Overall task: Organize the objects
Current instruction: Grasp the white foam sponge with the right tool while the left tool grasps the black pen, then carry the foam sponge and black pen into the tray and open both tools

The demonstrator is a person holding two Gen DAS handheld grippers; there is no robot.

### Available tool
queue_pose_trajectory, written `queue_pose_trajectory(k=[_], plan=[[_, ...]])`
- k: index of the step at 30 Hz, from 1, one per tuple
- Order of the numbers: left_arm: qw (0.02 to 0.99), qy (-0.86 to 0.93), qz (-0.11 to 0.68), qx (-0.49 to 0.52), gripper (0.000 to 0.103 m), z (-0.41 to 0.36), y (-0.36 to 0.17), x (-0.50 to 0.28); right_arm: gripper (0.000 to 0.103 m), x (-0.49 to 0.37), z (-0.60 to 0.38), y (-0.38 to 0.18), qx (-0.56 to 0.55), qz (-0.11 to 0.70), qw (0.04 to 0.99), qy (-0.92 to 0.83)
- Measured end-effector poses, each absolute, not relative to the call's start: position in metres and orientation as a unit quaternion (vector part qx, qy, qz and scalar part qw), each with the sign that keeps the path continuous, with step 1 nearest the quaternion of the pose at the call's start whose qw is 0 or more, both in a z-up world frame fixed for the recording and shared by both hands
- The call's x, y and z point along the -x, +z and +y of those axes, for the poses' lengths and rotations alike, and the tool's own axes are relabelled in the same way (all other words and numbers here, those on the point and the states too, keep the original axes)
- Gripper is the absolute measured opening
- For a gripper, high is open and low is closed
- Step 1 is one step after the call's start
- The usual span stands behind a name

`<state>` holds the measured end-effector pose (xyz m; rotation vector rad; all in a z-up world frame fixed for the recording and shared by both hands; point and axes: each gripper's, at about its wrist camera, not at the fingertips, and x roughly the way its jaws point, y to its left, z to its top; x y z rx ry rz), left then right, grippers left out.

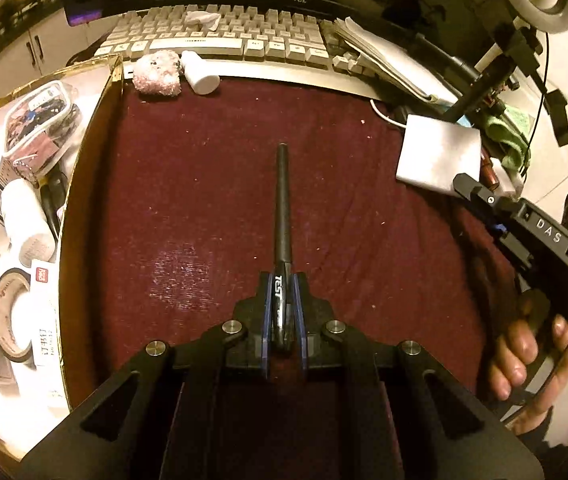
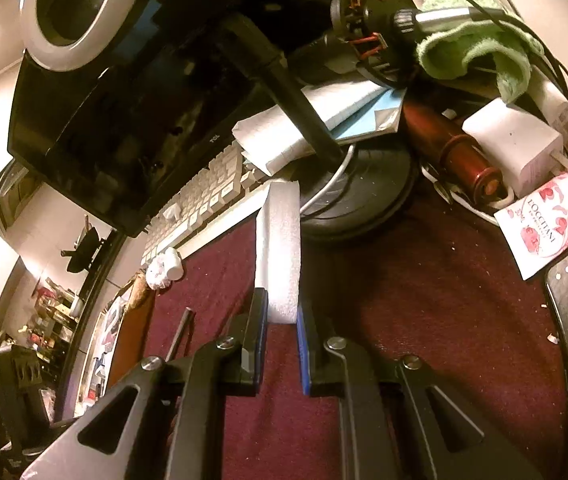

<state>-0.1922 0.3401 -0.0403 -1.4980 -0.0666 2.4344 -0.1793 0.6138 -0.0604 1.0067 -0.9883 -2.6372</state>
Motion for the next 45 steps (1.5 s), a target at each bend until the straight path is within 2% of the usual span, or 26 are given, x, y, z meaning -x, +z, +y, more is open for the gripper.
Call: queue_pose_trajectory(k=[2, 4, 9, 11, 13, 17, 22, 30, 36, 45], plan=[[0.148, 0.843, -0.026, 0.516, 0.011, 0.342, -0.039, 0.197, 0.012, 0.178, 0.613, -0.059, -0.339, -0.326, 0.075, -0.88], [0.15, 0.843, -0.022, 0.515, 0.021, 0.343, -0.039, 0.202, 0.012, 0.178, 0.611, -0.059, -0.339, -0.325, 0.074, -0.879], [0.156, 0.847, -0.018, 0.508, 0.021, 0.349, -0.044, 0.217, 0.012, 0.179, 0.608, -0.059, -0.335, -0.321, 0.079, -0.882], [0.151, 0.847, -0.03, 0.51, 0.019, 0.348, -0.05, 0.223, 0.012, 0.18, 0.604, -0.059, -0.334, -0.318, 0.082, -0.883], [0.148, 0.849, -0.03, 0.506, 0.009, 0.345, -0.051, 0.224, 0.012, 0.177, 0.605, -0.058, -0.33, -0.318, 0.087, -0.884], [0.16, 0.847, -0.021, 0.506, 0.008, 0.342, -0.05, 0.214, 0.012, 0.176, 0.605, -0.058, -0.335, -0.358, 0.117, -0.863], [0.176, 0.852, -0.066, 0.488, 0.008, 0.326, -0.037, 0.194, 0.012, 0.172, 0.583, -0.04, -0.333, -0.35, 0.159, -0.861], [0.178, 0.867, -0.174, 0.432, 0.008, 0.255, 0.006, 0.168, 0.012, 0.175, 0.529, -0.017, -0.348, -0.315, 0.231, -0.852], [0.127, 0.889, -0.202, 0.391, 0.008, 0.185, 0.036, 0.152, 0.012, 0.179, 0.472, 0.006, -0.349, -0.28, 0.298, -0.843], [0.023, 0.895, -0.24, 0.376, 0.008, 0.083, 0.033, 0.147, 0.012, 0.193, 0.38, -0.001, -0.397, -0.232, 0.375, -0.805]])
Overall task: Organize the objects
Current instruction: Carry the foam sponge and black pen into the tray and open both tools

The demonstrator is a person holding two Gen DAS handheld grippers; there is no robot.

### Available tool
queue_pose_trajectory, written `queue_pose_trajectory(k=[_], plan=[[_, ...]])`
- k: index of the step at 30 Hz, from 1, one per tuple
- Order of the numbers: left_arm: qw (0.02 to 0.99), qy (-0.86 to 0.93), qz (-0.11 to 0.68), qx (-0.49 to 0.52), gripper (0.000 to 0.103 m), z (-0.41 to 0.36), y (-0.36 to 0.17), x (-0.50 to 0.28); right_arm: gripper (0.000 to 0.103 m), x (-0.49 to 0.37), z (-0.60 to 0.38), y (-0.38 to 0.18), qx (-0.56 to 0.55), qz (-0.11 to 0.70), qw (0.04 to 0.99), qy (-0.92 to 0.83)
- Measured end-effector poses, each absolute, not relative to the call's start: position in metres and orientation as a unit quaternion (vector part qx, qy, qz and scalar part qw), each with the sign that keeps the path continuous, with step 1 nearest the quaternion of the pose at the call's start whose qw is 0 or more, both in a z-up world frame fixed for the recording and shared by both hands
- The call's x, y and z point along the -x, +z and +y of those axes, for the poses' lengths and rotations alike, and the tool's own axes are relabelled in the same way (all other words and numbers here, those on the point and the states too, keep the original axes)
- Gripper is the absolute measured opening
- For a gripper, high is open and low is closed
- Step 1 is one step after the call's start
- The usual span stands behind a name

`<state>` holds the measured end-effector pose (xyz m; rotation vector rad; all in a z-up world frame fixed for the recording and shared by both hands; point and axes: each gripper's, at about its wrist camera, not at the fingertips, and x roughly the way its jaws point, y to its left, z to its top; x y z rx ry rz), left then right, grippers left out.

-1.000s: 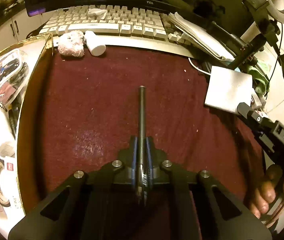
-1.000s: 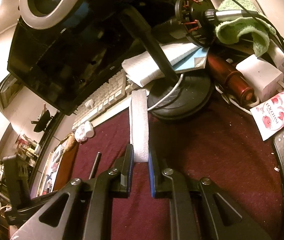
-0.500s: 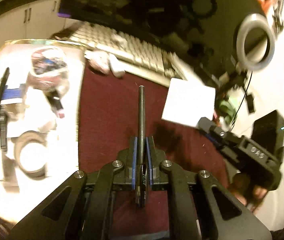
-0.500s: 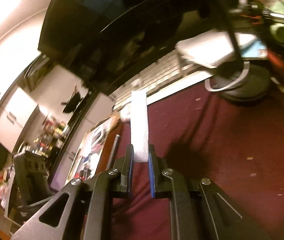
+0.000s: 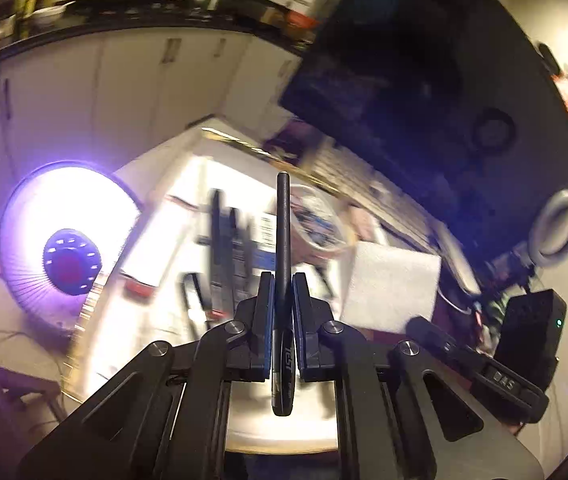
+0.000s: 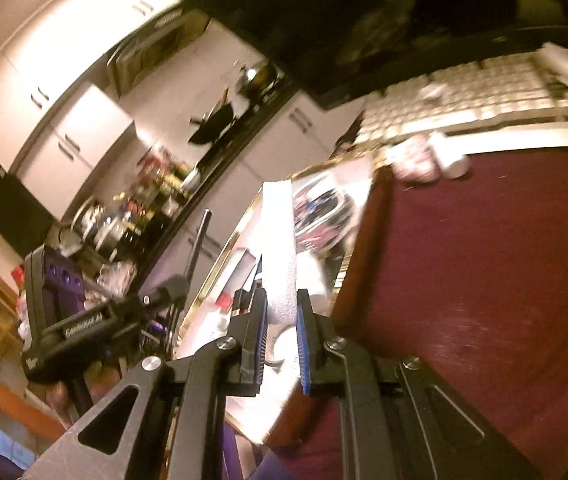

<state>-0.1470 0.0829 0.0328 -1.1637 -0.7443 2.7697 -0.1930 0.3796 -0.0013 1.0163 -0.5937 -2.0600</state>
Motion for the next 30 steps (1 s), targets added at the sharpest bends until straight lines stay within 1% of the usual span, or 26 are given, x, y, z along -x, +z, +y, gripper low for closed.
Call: queue_pose_trajectory(k=[4, 11, 19, 27, 28, 29, 30], plan=[[0.005, 0.889, -0.238, 0.391, 0.008, 0.068, 0.019, 0.154, 0.012, 0.205, 0.354, -0.013, -0.414, -0.214, 0.394, -0.792], [-0.001, 0.874, -0.246, 0.418, 0.008, 0.063, -0.009, 0.167, 0.012, 0.208, 0.323, -0.027, -0.436, -0.191, 0.406, -0.781], [-0.006, 0.869, -0.242, 0.431, 0.008, 0.067, -0.017, 0.179, 0.012, 0.219, 0.312, -0.038, -0.463, -0.185, 0.413, -0.762], [0.001, 0.868, -0.234, 0.439, 0.008, 0.074, -0.022, 0.183, 0.013, 0.216, 0.318, -0.033, -0.455, -0.167, 0.405, -0.775], [0.002, 0.869, -0.237, 0.434, 0.009, 0.073, -0.021, 0.181, 0.016, 0.214, 0.319, -0.028, -0.446, -0.151, 0.4, -0.787], [0.002, 0.872, -0.237, 0.43, 0.015, 0.073, -0.019, 0.18, 0.021, 0.212, 0.319, -0.025, -0.438, -0.138, 0.396, -0.795], [-0.002, 0.875, -0.234, 0.424, 0.019, 0.074, -0.017, 0.178, 0.036, 0.21, 0.321, -0.022, -0.43, -0.126, 0.39, -0.805]])
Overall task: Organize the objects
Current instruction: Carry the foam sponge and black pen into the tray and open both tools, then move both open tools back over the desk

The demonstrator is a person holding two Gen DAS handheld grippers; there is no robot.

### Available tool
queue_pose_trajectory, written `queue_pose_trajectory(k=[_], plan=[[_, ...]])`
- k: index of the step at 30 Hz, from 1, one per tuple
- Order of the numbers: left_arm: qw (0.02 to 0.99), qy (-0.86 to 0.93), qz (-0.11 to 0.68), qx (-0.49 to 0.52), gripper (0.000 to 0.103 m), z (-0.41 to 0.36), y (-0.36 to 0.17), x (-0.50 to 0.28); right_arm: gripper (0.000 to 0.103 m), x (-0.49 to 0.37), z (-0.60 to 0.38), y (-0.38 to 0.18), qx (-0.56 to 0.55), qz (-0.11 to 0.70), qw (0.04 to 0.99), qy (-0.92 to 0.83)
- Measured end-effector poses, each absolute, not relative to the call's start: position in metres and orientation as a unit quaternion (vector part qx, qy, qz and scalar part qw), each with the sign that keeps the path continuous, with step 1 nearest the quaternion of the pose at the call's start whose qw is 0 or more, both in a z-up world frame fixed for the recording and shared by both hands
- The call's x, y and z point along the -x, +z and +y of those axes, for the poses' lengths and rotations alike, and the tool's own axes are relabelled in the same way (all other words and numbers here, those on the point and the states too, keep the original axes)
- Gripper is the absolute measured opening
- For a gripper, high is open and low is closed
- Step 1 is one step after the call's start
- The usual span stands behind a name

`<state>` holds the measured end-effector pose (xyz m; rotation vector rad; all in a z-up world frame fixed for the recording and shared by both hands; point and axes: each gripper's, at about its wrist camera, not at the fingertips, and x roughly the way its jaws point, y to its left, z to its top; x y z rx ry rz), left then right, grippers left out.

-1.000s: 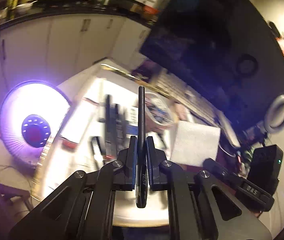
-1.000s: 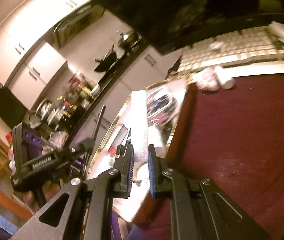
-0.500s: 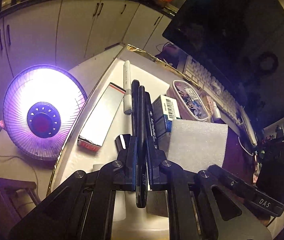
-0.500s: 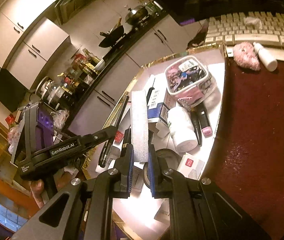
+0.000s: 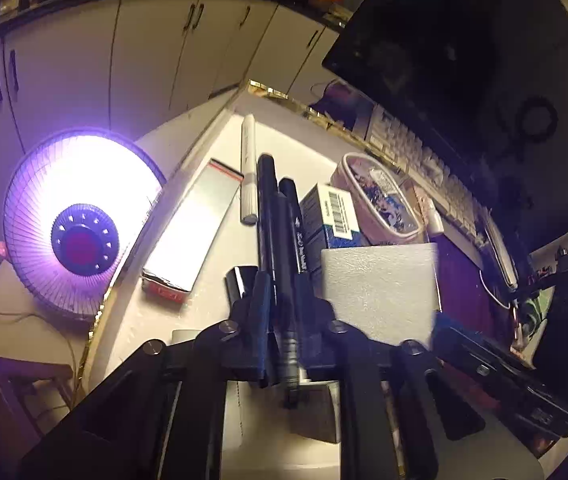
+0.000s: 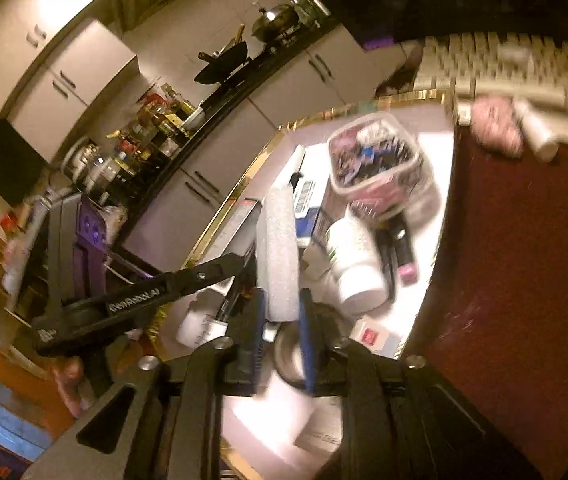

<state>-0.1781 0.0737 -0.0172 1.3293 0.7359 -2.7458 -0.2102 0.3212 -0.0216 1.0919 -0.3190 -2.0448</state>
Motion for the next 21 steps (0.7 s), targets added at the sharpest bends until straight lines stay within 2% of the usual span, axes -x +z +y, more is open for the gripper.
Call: queue_pose_trajectory(k=[1, 3, 6, 9, 11, 15, 21], plan=[[0.008, -0.878, 0.234, -0.417, 0.025, 0.074, -0.015, 0.174, 0.052, 0.208, 0.324, -0.018, -0.42, -0.116, 0.388, -0.812], [0.012, -0.886, 0.234, -0.401, 0.027, 0.074, -0.011, 0.168, 0.058, 0.203, 0.331, -0.013, -0.406, -0.11, 0.385, -0.822], [0.009, -0.896, 0.238, -0.374, 0.032, 0.077, -0.006, 0.155, 0.058, 0.203, 0.346, -0.009, -0.392, -0.11, 0.378, -0.831], [-0.003, -0.9, 0.246, -0.359, 0.034, 0.082, 0.0, 0.149, 0.058, 0.212, 0.357, -0.007, -0.381, -0.095, 0.341, -0.854], [-0.018, -0.903, 0.251, -0.35, 0.038, 0.087, 0.004, 0.148, 0.058, 0.221, 0.367, -0.005, -0.367, -0.086, 0.31, -0.873], [-0.039, -0.904, 0.25, -0.345, 0.039, 0.1, 0.009, 0.149, 0.058, 0.24, 0.381, -0.007, -0.341, -0.039, 0.26, -0.903], [-0.069, -0.905, 0.237, -0.345, 0.039, 0.122, 0.007, 0.147, 0.057, 0.284, 0.393, -0.033, -0.379, -0.006, 0.221, -0.898]])
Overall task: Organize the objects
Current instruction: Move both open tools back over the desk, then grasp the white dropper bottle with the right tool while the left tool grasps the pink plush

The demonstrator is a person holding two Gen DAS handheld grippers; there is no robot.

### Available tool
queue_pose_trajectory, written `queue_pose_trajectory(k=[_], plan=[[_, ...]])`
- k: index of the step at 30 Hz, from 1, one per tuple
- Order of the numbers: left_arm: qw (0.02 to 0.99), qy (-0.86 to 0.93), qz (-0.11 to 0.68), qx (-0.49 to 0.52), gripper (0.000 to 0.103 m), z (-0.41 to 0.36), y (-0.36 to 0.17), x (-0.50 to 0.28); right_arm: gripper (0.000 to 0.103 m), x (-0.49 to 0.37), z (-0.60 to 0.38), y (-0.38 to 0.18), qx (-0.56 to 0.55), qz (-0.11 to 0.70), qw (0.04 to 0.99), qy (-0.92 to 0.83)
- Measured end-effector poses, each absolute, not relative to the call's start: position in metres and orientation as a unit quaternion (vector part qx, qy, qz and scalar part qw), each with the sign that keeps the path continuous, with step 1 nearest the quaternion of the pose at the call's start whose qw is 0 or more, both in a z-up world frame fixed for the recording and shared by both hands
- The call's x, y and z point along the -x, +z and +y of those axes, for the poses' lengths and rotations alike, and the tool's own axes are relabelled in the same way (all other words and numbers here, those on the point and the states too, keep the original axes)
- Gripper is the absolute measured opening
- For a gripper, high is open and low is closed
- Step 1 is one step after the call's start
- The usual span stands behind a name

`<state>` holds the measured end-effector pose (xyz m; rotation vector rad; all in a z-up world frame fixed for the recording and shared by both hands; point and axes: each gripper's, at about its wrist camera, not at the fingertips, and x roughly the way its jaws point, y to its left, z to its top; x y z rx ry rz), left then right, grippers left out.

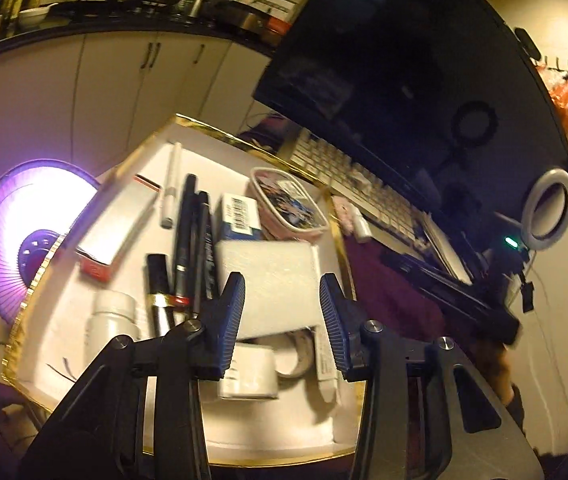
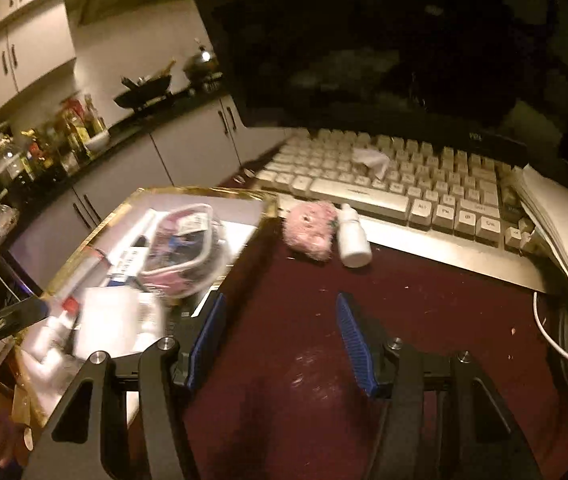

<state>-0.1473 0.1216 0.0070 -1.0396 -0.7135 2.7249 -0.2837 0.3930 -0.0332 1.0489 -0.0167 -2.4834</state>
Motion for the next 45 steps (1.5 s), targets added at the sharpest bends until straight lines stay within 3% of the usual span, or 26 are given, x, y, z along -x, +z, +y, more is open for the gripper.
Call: queue_pose_trajectory(k=[8, 13, 19, 35, 45], plan=[[0.09, 0.906, -0.235, 0.34, 0.039, 0.126, 0.008, 0.151, 0.057, 0.341, 0.388, -0.049, -0.413, 0.031, 0.16, -0.896], [0.089, 0.907, -0.242, 0.334, 0.039, 0.123, 0.005, 0.152, 0.038, 0.364, 0.379, -0.053, -0.431, 0.045, 0.154, -0.888], [0.097, 0.901, -0.244, 0.346, 0.039, 0.123, 0.001, 0.158, 0.026, 0.385, 0.375, -0.065, -0.458, 0.043, 0.157, -0.874], [0.14, 0.89, -0.196, 0.387, 0.042, 0.203, 0.02, 0.183, 0.026, 0.254, 0.457, -0.053, -0.439, -0.012, 0.133, -0.889], [0.132, 0.875, -0.122, 0.449, 0.042, 0.259, 0.026, 0.249, 0.026, 0.238, 0.506, -0.067, -0.43, -0.08, 0.138, -0.888]])
